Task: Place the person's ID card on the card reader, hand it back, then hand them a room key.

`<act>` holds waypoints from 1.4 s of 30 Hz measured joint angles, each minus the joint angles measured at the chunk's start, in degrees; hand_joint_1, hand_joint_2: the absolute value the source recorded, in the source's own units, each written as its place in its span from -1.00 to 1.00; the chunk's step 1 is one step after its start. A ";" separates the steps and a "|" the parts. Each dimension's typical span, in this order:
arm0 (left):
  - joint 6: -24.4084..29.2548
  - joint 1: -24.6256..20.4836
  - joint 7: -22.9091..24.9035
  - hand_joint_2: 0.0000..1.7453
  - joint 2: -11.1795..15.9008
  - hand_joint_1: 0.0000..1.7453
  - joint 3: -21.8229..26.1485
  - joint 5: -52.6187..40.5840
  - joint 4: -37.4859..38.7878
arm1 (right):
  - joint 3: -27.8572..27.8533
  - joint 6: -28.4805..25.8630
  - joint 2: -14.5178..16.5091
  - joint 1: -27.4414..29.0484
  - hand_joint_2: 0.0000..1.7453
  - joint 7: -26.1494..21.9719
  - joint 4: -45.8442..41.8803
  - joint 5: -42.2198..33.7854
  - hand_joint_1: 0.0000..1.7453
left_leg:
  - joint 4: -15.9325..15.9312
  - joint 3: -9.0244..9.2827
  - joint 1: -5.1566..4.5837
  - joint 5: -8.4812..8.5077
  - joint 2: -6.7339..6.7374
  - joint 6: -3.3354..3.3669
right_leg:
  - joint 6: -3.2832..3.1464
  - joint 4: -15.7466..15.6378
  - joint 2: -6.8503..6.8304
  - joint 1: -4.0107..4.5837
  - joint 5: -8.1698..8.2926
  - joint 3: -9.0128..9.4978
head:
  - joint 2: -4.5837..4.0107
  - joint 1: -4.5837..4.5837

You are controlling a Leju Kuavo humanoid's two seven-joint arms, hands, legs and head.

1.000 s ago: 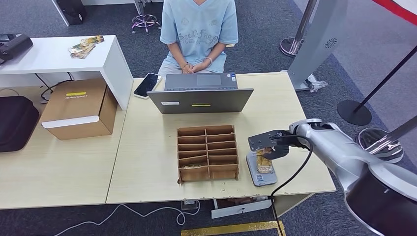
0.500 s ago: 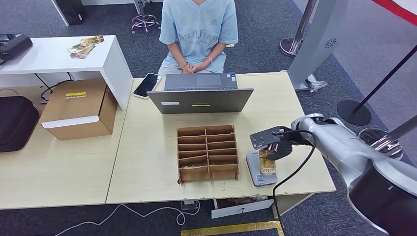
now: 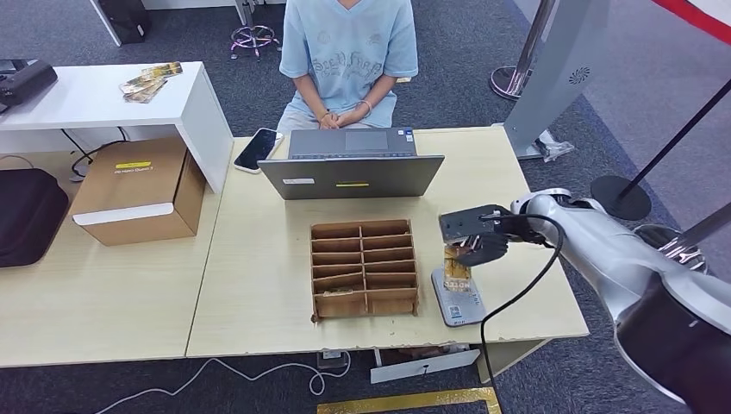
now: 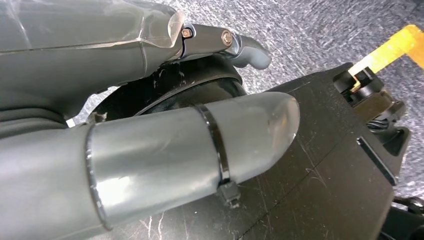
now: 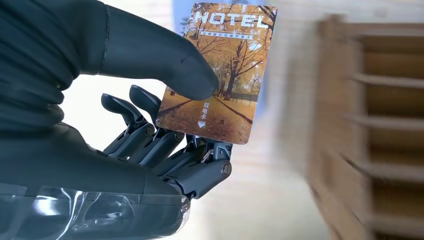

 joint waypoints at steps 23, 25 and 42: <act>-0.01 0.13 -1.16 -1.00 0.04 -1.00 0.05 2.35 0.09 | -36.47 -5.84 -11.76 21.73 1.00 -15.59 -45.04 -13.47 1.00 | -0.01 -0.12 0.05 -0.05 -0.01 0.07 | 0.01 -0.02 0.00 0.05 0.00 0.00 | 0.00 -0.01; -0.01 0.14 -1.16 -1.00 -0.03 -1.00 0.05 2.20 0.09 | -41.92 -9.66 -7.83 25.76 1.00 -12.95 -48.09 -15.17 1.00 | -0.02 -0.12 0.06 -0.05 -0.02 0.06 | 0.01 -0.02 -0.01 0.05 -0.01 -0.02 | 0.00 -0.01; 0.63 0.18 -1.10 -1.00 -0.37 -1.00 0.02 -0.09 0.09 | -54.49 -65.06 16.72 19.94 1.00 -5.34 -44.10 -6.09 1.00 | -0.01 -0.22 0.13 0.07 0.01 0.01 | -0.03 0.02 0.03 0.01 0.05 -0.13 | 0.00 0.00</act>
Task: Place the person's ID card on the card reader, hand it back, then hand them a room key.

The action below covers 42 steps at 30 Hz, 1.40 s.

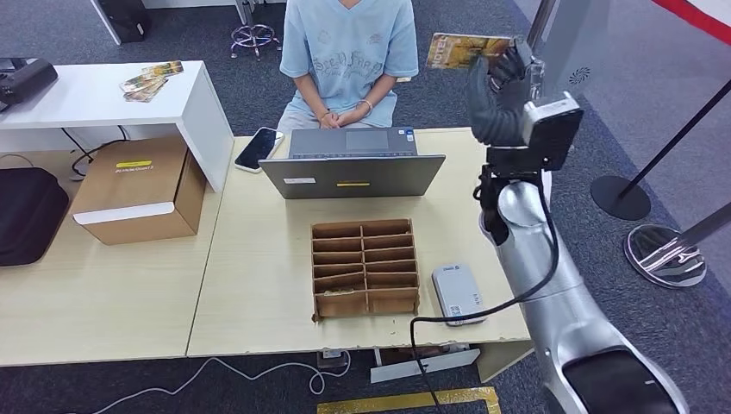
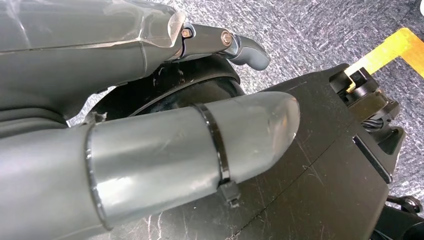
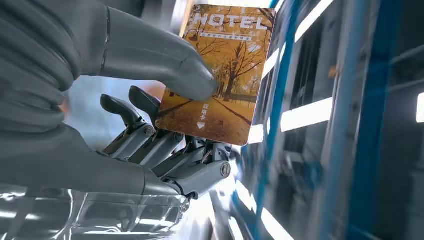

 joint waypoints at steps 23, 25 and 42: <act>0.52 -0.01 0.24 -1.00 -0.08 -1.00 -1.02 -0.52 0.00 | 22.31 -5.58 10.25 -25.35 1.00 25.41 41.45 74.15 1.00 | 0.02 -0.04 0.05 0.04 -0.04 -0.06 | -0.01 0.00 -0.02 0.03 0.01 -0.06 | 0.00 0.00; 0.52 -0.02 0.60 -1.00 -0.09 -1.00 -1.02 -0.43 0.00 | 21.97 -3.72 10.62 -25.88 1.00 26.09 42.89 73.81 1.00 | 0.02 -0.04 0.05 0.04 -0.03 -0.06 | -0.01 0.00 -0.01 0.03 0.01 -0.06 | 0.00 -0.01; 0.52 -0.13 1.97 -1.00 -0.12 -1.00 -1.48 -1.05 0.00 | 15.16 2.29 10.48 -28.38 1.00 31.69 48.32 70.83 1.00 | 0.04 -0.02 0.06 0.04 0.04 -0.06 | -0.02 -0.01 0.05 0.03 0.04 -0.09 | 0.00 0.00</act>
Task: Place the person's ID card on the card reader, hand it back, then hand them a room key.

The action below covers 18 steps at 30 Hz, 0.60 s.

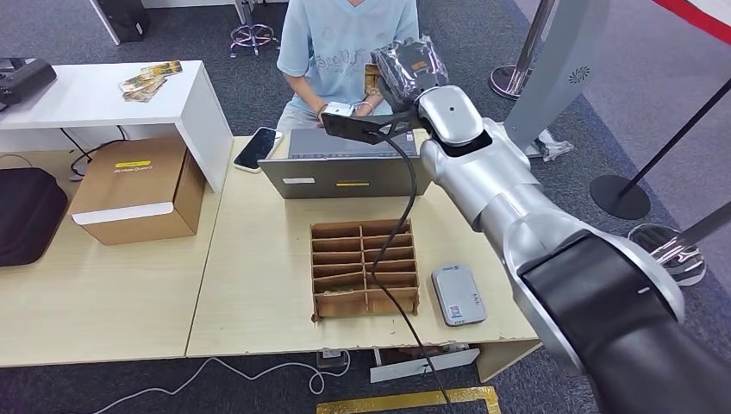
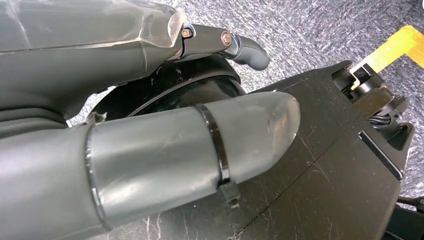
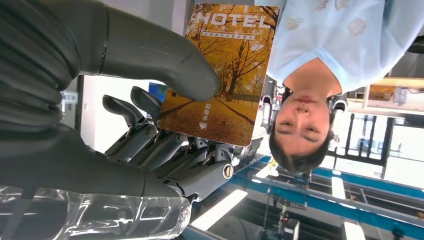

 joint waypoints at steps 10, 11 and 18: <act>0.00 -0.01 0.01 -1.00 -0.01 -1.00 -0.13 -0.37 0.00 | -1.36 0.53 -0.33 -0.20 1.00 0.55 1.09 -0.11 1.00 | 0.00 0.00 0.00 0.00 0.00 0.00 | -0.02 0.00 0.00 0.00 0.02 0.00 | 0.00 0.00; 0.00 -0.01 0.01 -1.00 -0.01 -1.00 -0.15 -0.38 0.00 | -1.44 0.61 -0.34 -0.21 1.00 0.59 1.11 -0.18 1.00 | 0.00 0.00 0.00 0.00 0.00 0.00 | -0.02 0.00 0.00 0.00 0.02 0.00 | 0.00 0.00; 0.00 -0.03 0.02 -1.00 -0.01 -1.00 -0.42 -0.44 0.00 | -2.07 0.66 -0.56 -0.24 1.00 0.51 1.36 -0.67 1.00 | 0.00 -0.01 0.00 0.00 0.00 0.00 | -0.02 0.00 0.00 0.00 0.02 -0.01 | 0.00 0.00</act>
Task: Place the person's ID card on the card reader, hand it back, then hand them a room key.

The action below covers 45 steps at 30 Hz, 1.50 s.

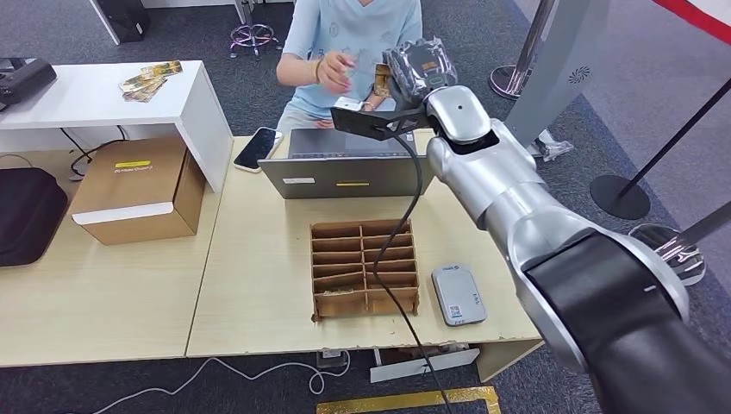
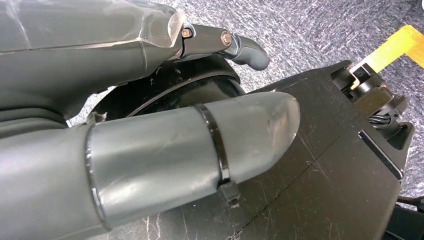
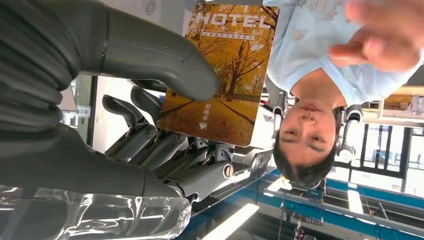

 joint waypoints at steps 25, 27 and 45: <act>0.00 0.00 0.04 -1.00 -0.02 -1.00 -0.02 0.54 0.00 | -4.63 -0.30 -0.70 0.67 1.00 -2.62 0.19 -2.75 -1.00 | 0.00 -0.02 0.00 0.00 0.00 0.00 | 0.00 0.00 0.00 0.00 0.00 0.00 | 0.00 0.00; 0.00 0.00 0.04 -1.00 -0.02 -1.00 -0.02 0.50 0.00 | -5.01 -0.54 -0.66 0.73 1.00 -2.81 0.17 -2.83 -1.00 | 0.00 -0.02 0.00 0.00 0.00 0.00 | 0.00 0.00 0.00 0.00 0.00 0.00 | 0.00 0.00; 0.00 0.04 -0.39 -1.00 -0.02 -1.00 0.05 3.05 0.00 | -20.64 2.04 -5.34 11.88 1.00 -27.61 -9.32 -31.70 -1.00 | 0.05 -0.04 0.00 0.00 -0.17 0.01 | 0.01 -0.08 -0.18 0.00 0.01 0.04 | 0.00 -0.01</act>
